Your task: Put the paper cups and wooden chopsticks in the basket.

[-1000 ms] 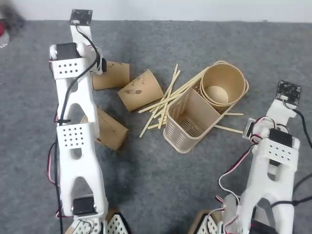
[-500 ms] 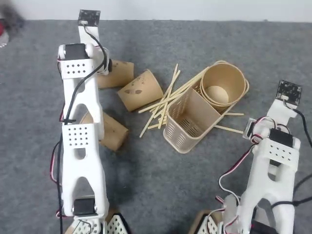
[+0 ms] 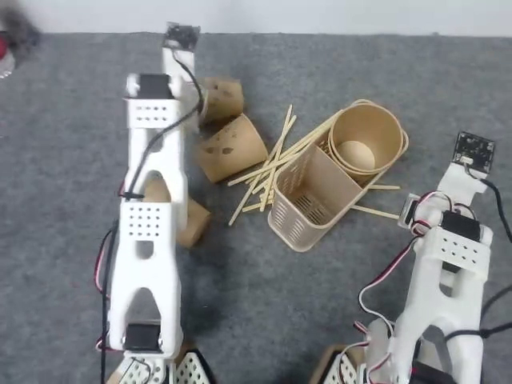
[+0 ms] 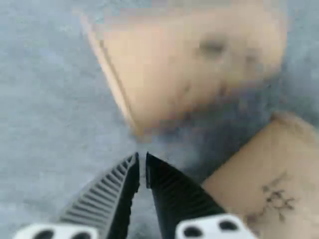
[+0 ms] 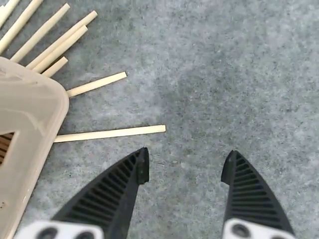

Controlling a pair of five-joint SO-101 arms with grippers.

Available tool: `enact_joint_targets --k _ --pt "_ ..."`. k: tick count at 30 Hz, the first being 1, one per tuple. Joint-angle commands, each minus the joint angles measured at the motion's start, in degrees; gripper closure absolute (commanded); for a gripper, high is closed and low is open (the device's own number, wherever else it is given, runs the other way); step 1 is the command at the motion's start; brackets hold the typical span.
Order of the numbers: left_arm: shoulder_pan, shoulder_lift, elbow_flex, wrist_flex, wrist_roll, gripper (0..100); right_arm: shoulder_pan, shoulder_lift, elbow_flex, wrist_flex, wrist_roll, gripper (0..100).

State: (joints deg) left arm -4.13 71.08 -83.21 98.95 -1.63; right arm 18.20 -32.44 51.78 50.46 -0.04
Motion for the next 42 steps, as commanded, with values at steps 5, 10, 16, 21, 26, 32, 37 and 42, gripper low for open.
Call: enact_joint_targets --k 5,10,16,21,26,32,37,42 --pt "-0.4 -0.3 -11.0 1.6 0.0 99 0.7 -2.2 -0.3 -0.8 -0.4 75.7" --pt "-5.3 -5.0 -12.9 -0.2 2.5 98 0.7 -2.2 -0.3 -1.0 -0.4 75.7" --pt "-10.3 -12.0 -12.7 -7.5 6.5 92 0.7 -2.1 -0.3 -1.1 -0.4 75.7" --pt "-10.7 -12.0 -3.5 -16.4 6.9 91 0.7 -1.8 -0.3 -1.1 -0.4 75.7" --pt "-9.3 -12.0 9.4 -25.1 7.0 91 0.7 -1.8 -0.3 -1.0 -0.4 75.7" --pt "-6.8 -12.0 17.2 -29.7 7.1 91 -0.5 -1.7 -0.3 -0.8 -0.4 75.7" --pt "-4.1 -11.9 17.7 -29.8 7.3 91 -1.8 -2.2 0.6 -1.1 -0.3 75.7" --pt "-1.2 -9.3 17.3 -30.9 10.6 91 -1.8 -2.2 0.8 -1.1 -0.3 75.7"
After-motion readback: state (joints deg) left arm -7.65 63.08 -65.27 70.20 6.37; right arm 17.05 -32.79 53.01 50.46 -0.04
